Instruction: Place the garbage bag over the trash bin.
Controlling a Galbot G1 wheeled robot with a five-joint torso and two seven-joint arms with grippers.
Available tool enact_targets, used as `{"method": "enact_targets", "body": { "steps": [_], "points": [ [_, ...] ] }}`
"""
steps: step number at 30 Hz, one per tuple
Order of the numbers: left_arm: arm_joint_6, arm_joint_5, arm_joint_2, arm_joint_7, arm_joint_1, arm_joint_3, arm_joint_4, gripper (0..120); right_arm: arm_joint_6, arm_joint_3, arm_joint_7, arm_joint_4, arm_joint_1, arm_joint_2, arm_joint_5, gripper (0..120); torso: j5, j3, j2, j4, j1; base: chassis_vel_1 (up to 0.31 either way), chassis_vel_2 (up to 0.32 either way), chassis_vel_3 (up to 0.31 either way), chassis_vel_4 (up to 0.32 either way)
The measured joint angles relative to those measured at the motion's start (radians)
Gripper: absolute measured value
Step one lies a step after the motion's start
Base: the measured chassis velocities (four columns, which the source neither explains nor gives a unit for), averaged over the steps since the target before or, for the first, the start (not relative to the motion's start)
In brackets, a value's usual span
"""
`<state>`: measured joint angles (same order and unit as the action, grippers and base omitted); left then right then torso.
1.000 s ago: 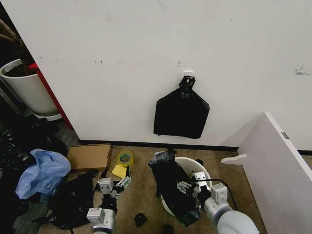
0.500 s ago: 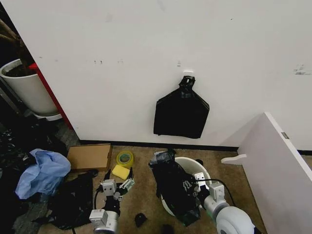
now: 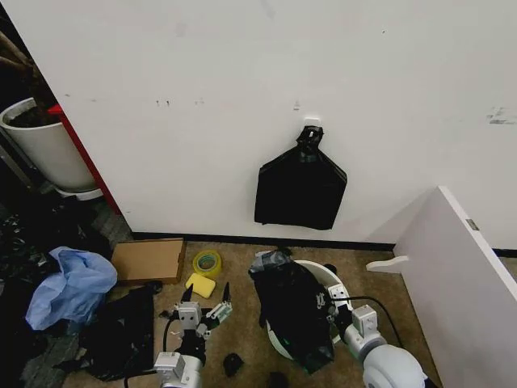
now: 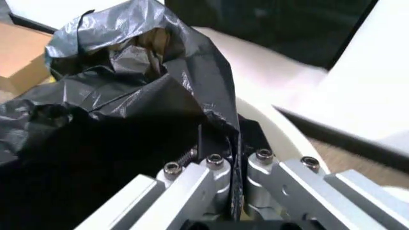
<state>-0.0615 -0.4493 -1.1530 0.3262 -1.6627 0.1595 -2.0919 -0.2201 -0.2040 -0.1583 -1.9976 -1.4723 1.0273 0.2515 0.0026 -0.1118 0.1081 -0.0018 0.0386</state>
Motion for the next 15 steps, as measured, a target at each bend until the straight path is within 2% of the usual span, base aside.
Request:
{"method": "enact_targets", "body": {
  "steps": [1, 2, 9, 11, 15],
  "points": [
    [0.088, -0.099, 0.032, -0.007, 0.023, -0.017, -0.015, 100, 0.028, 0.000, -0.002, 0.011, -0.002, 0.002, -0.060, 0, 0.0000, 0.000, 0.000, 0.0000, 0.000, 0.000, 0.000, 0.000, 0.000],
    [0.114, -0.127, 0.041, -0.011, 0.036, -0.023, -0.018, 100, 0.043, 0.000, -0.002, 0.019, -0.003, 0.003, -0.092, 0, 0.0000, 0.000, 0.000, -0.0001, 0.000, 0.000, 0.000, 0.000, 0.000],
    [0.221, -0.266, 0.069, -0.033, 0.139, -0.078, -0.029, 100, 0.091, 0.008, 0.007, 0.059, 0.011, 0.005, -0.218, 0, 0.0000, 0.000, 0.000, -0.0004, 0.000, 0.000, 0.000, 0.000, 0.000],
    [0.249, -0.306, 0.070, -0.033, 0.177, -0.108, -0.028, 100, 0.094, 0.014, 0.009, 0.071, 0.018, 0.003, -0.238, 0, 0.0001, 0.000, 0.000, 0.0005, 0.000, 0.000, 0.000, 0.000, 0.000],
    [0.316, -0.340, 0.058, 0.004, 0.263, -0.197, 0.000, 100, 0.135, 0.000, 0.010, 0.101, 0.015, 0.003, -0.301, 0, 0.0000, 0.000, 0.000, -0.0003, 0.000, 0.000, 0.000, 0.000, 0.000]
  ]
}}
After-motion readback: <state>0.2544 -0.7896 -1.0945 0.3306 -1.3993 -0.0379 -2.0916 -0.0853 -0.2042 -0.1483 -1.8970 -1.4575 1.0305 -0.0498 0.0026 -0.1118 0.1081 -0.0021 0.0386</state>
